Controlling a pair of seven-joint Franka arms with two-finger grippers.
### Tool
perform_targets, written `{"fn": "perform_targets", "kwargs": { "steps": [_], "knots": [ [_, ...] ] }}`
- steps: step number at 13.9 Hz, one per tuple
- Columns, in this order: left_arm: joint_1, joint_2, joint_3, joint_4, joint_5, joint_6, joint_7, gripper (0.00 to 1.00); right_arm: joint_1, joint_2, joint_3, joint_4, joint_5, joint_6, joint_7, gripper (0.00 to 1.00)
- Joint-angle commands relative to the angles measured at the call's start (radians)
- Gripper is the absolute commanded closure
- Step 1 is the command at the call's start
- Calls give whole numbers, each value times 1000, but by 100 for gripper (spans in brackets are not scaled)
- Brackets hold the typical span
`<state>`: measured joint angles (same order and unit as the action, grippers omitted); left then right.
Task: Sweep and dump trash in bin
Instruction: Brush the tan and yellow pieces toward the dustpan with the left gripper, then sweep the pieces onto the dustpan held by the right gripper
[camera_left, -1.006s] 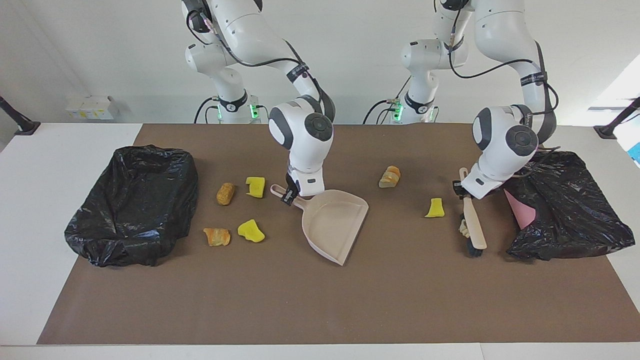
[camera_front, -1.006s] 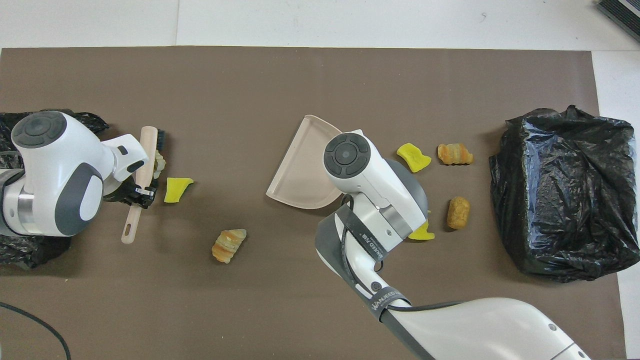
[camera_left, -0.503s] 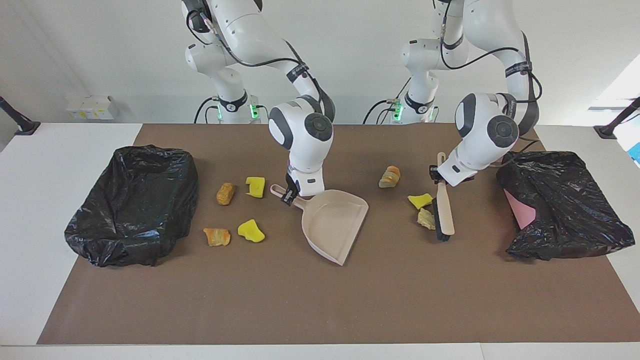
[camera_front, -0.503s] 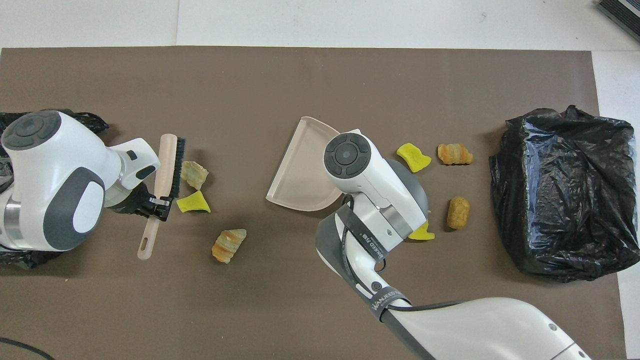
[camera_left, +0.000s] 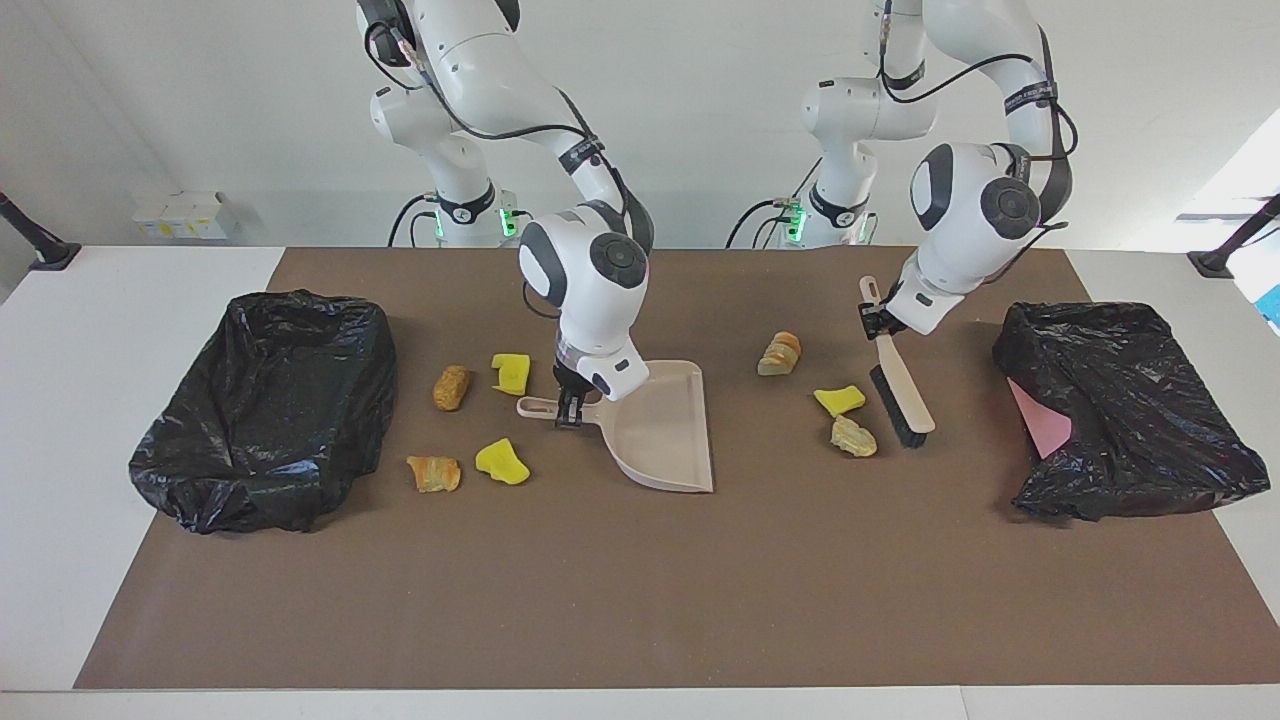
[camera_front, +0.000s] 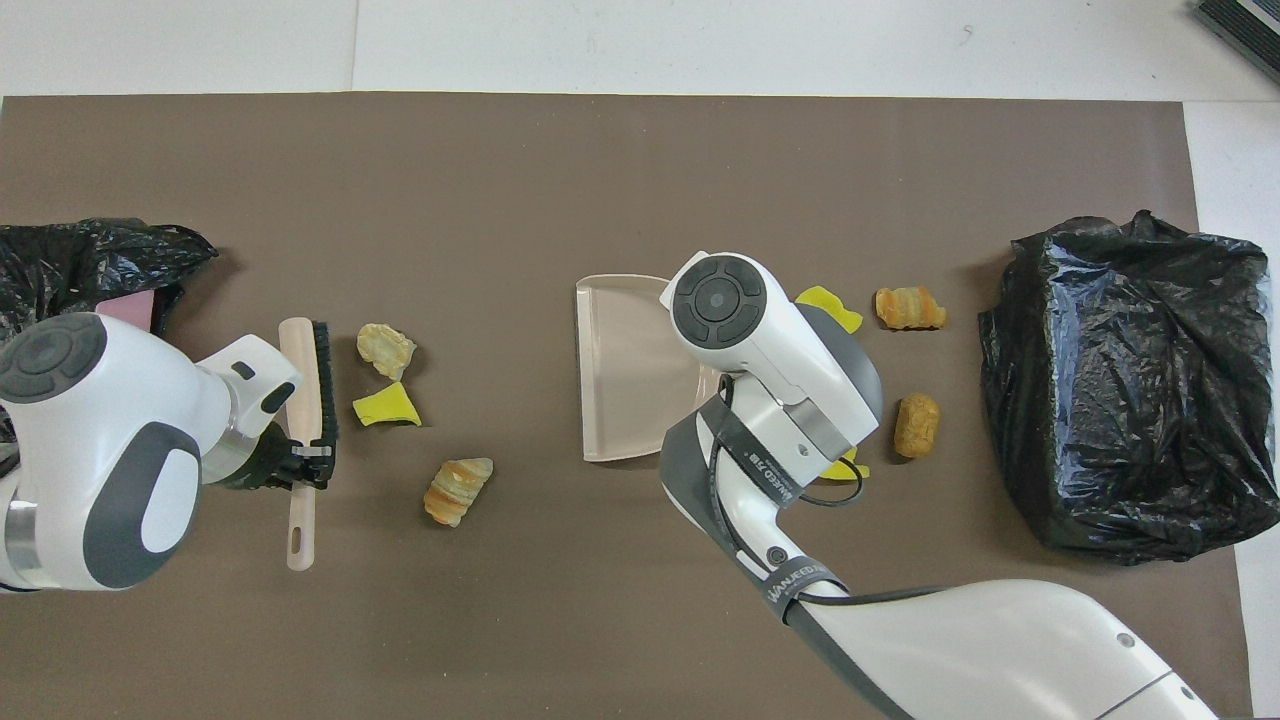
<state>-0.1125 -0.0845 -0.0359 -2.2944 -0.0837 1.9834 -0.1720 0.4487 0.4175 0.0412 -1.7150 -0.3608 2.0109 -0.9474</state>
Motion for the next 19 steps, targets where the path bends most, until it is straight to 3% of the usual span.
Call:
{"fn": "perform_targets", "kwargs": {
  "steps": [1, 8, 14, 19],
  "knots": [
    [-18, -52, 1, -92, -18, 81, -41, 100, 7, -3, 6, 6, -75, 0, -36, 100],
    [-202, 14, 1, -102, -68, 215, -216, 100, 5, -6, 8, -9, -38, -34, -21, 100],
    [-343, 133, -4, 16, -229, 301, -216, 100, -14, -2, 8, -11, -24, -17, 33, 100],
    [-463, 212, -25, 78, -292, 379, -207, 100, -41, 0, 8, -20, -24, 15, 36, 100]
  ]
}}
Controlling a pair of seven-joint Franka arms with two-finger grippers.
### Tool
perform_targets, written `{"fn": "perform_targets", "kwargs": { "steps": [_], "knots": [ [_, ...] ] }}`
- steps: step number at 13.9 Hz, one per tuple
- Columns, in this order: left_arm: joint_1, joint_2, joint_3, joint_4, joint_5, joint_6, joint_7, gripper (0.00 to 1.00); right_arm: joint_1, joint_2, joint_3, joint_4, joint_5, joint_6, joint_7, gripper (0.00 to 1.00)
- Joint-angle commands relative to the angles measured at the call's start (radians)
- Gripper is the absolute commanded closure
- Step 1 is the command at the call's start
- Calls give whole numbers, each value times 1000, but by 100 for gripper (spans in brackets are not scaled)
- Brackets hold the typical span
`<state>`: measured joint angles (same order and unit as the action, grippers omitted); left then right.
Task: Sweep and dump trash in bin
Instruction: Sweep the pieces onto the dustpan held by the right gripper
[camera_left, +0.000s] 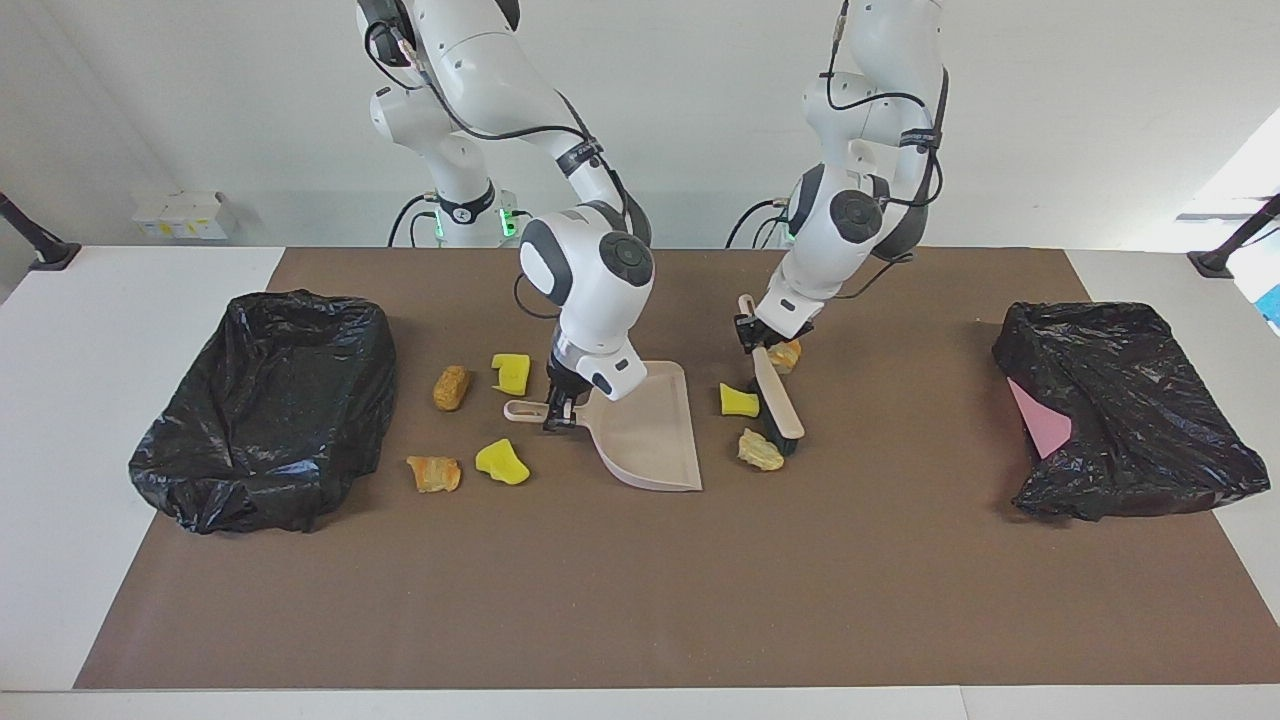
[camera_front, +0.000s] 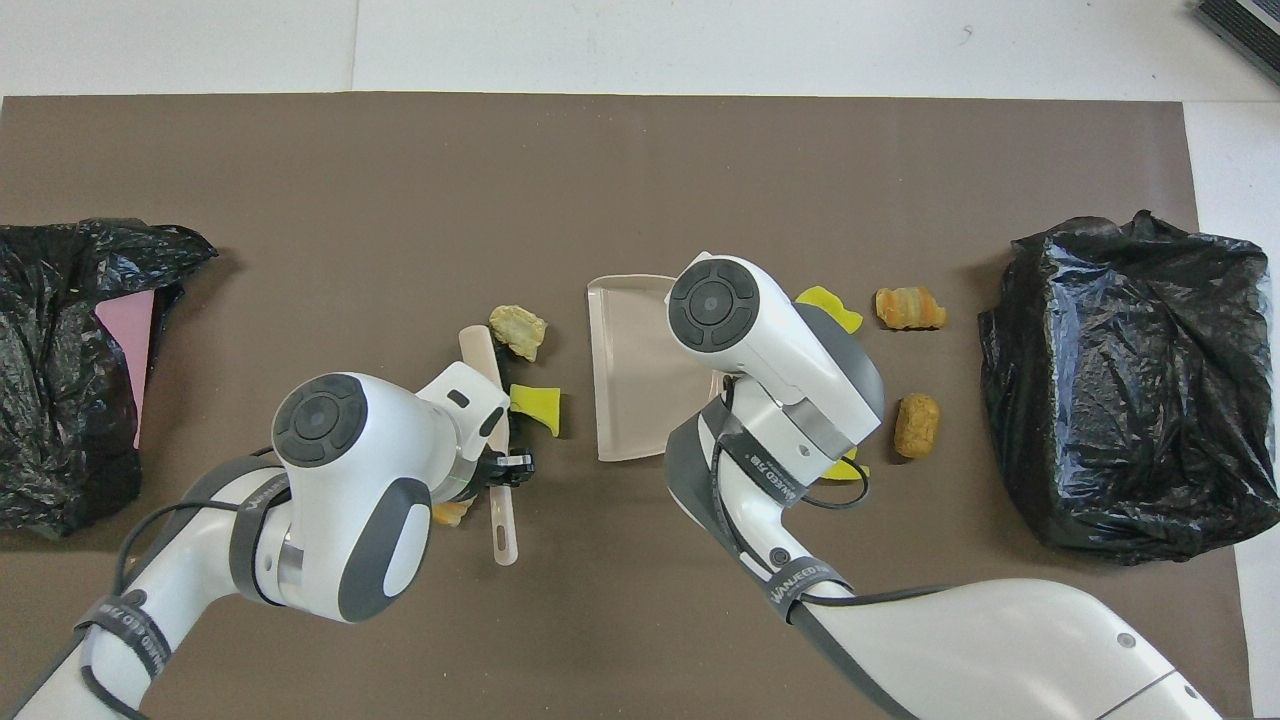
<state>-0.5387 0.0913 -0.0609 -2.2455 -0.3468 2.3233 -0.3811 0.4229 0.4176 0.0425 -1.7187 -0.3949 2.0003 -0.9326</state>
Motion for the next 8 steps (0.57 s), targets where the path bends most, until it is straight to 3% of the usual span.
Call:
{"fn": "perform_targets", "kwargs": {
  "steps": [1, 5, 8],
  "knots": [
    [-52, 53, -17, 43, -37, 68, 2, 100, -18, 1, 7, -16, 10, 38, 21, 100],
    [-53, 71, -63, 102, -38, 93, 5, 100, -27, 4, 8, -22, 10, 52, 21, 100],
    [-23, -5, -54, 93, -67, -31, -7, 100, -29, 4, 7, -25, 10, 61, 21, 100]
  ]
}}
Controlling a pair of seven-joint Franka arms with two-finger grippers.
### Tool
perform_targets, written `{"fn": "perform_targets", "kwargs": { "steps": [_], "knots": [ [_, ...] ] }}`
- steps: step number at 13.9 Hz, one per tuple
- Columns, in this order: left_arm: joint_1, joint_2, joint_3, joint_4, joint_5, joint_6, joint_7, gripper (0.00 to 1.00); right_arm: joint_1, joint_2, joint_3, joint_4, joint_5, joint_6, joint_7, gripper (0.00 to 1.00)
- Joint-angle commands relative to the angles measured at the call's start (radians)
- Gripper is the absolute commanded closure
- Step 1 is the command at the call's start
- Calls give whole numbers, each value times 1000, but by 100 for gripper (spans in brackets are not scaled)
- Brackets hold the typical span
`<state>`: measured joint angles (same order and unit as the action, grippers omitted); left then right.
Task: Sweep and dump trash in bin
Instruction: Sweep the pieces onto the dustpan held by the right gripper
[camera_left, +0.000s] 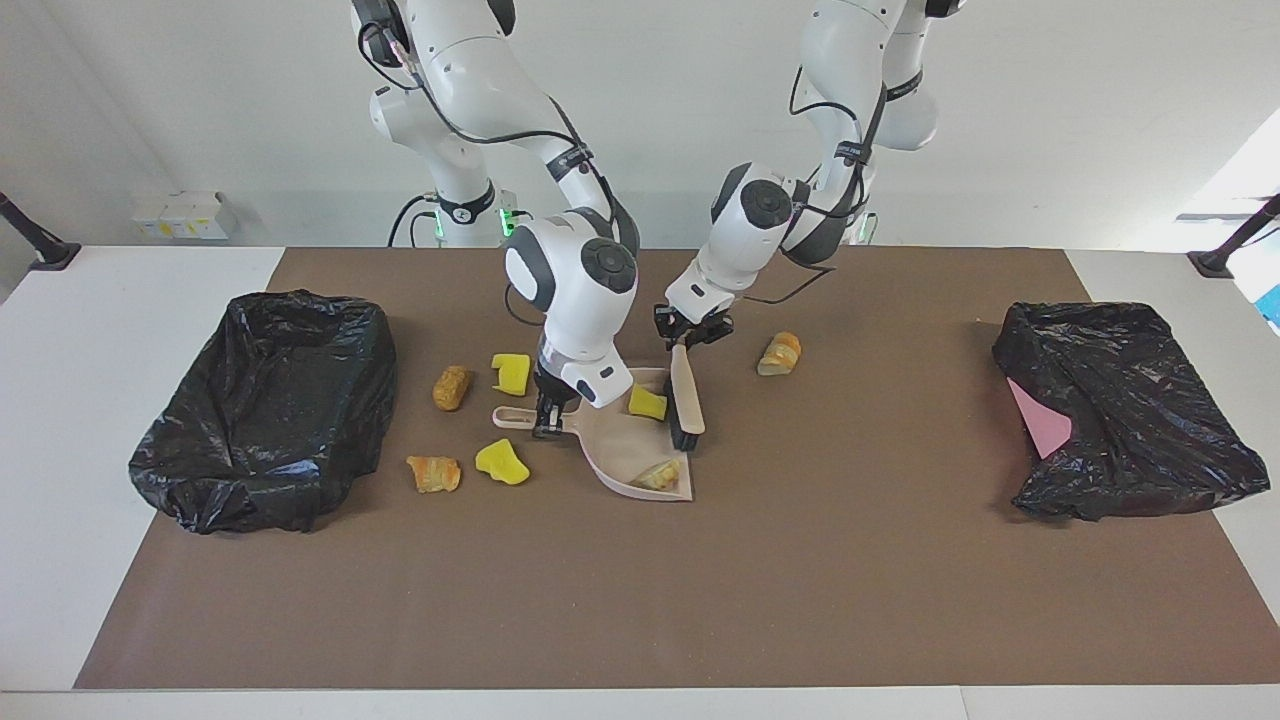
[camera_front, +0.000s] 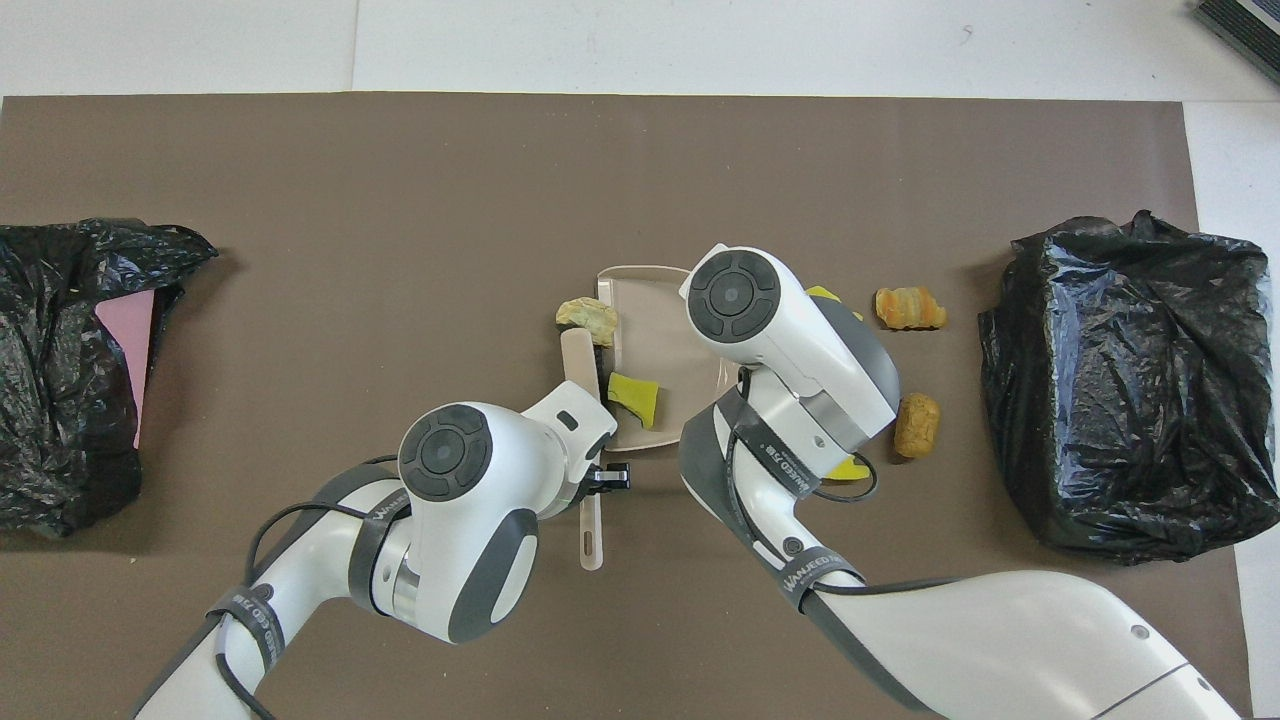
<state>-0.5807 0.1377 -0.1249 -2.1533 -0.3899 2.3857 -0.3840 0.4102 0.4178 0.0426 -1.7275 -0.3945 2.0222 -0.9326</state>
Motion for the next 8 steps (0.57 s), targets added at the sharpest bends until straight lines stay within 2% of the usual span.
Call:
{"fn": "perform_targets", "kwargs": {
  "steps": [1, 4, 6, 8],
  "knots": [
    [22, -82, 17, -10, -24, -159, -15, 100, -19, 4, 6, -20, 9, 41, 21, 100],
    [76, -157, 22, -30, -12, -330, -103, 100, -21, 4, 6, -21, 9, 43, 21, 100],
    [94, -214, 24, -66, 9, -397, -188, 100, -22, 4, 6, -21, 9, 43, 20, 100],
    [93, -237, 22, -91, 84, -424, -443, 100, -21, 3, 6, -21, 9, 40, 21, 100]
  ]
}}
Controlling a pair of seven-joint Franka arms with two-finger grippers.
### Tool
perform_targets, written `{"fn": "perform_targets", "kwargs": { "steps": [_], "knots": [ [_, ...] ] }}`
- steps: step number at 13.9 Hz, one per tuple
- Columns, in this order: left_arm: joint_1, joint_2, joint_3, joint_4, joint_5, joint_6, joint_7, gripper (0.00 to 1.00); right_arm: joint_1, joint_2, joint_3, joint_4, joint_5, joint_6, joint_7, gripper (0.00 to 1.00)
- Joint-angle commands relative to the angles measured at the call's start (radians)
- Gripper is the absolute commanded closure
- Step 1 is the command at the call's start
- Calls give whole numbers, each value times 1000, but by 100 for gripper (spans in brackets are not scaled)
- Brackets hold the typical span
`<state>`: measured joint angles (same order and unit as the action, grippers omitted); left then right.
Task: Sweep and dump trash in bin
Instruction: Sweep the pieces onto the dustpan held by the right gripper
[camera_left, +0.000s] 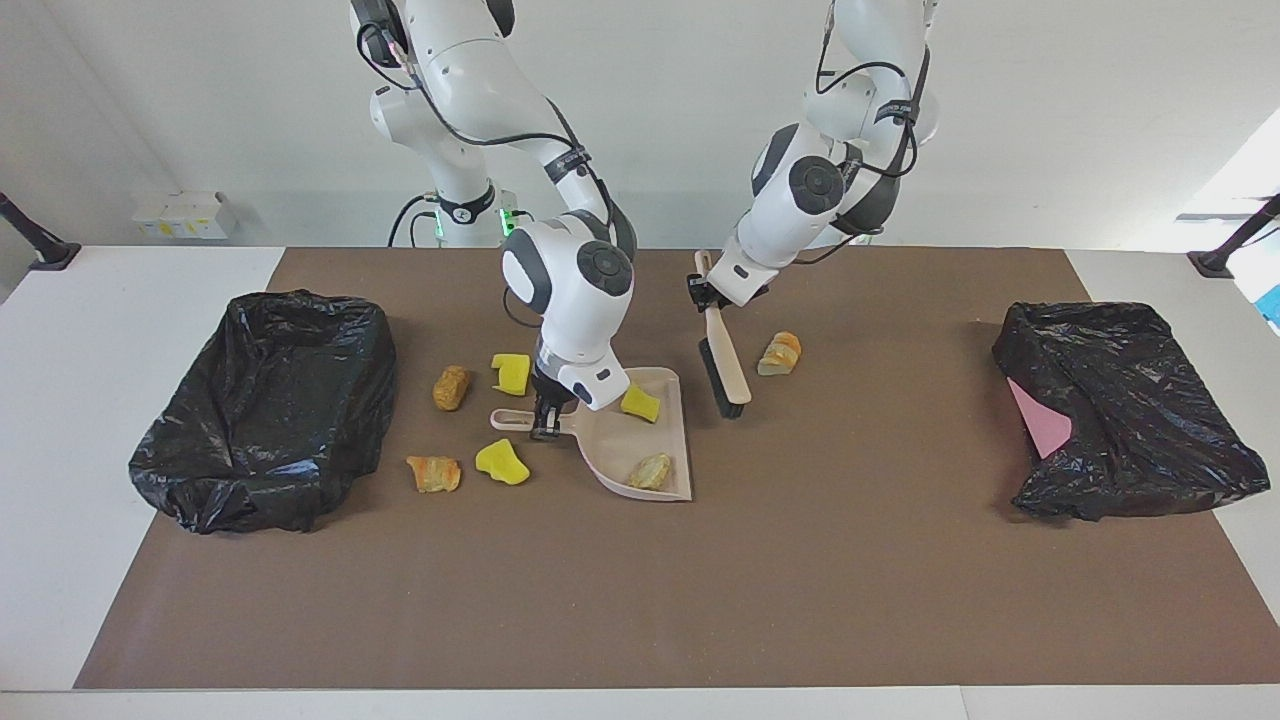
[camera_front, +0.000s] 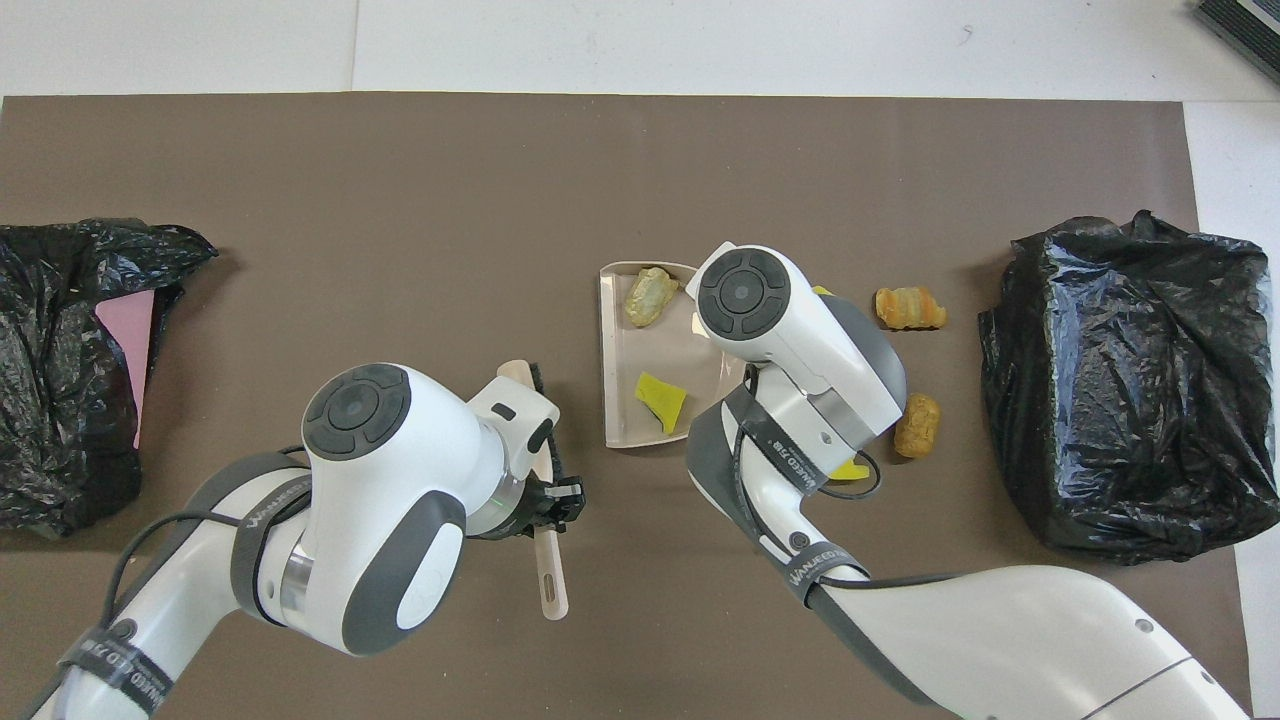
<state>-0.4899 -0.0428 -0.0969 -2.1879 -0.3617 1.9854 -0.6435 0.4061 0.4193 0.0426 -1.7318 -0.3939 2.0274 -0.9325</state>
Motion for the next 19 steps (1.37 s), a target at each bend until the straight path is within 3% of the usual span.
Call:
{"fn": "perform_targets", "kwargs": {
  "steps": [1, 3, 5, 6, 8, 10, 14, 19],
  "knots": [
    [-1, -71, -7, -67, 105, -45, -267, 100, -12, -1, 7, -15, 9, 27, 21, 100],
    [-3, -103, -7, -108, 127, -91, -376, 100, 9, -4, 5, -9, 7, 1, 26, 100],
    [1, -176, -7, -211, 162, -105, -403, 100, 35, -11, 5, -6, -6, -30, 38, 100],
    [4, -219, -7, -272, 164, -93, -395, 100, 58, -16, 3, -6, -13, -57, 55, 100],
    [8, -235, -9, -343, 167, -18, -383, 100, 68, -20, 5, -3, -26, -76, 55, 100],
    [-2, -218, -10, -374, 167, 68, -375, 100, 103, -30, 2, -3, -33, -128, 55, 100],
    [-28, -105, -17, -355, 155, 278, -245, 100, 140, -47, 5, -8, -86, -228, 55, 100],
    [-53, 55, -21, -176, 78, 308, -58, 100, 137, -45, 5, -6, -86, -222, 55, 100]
  ]
}}
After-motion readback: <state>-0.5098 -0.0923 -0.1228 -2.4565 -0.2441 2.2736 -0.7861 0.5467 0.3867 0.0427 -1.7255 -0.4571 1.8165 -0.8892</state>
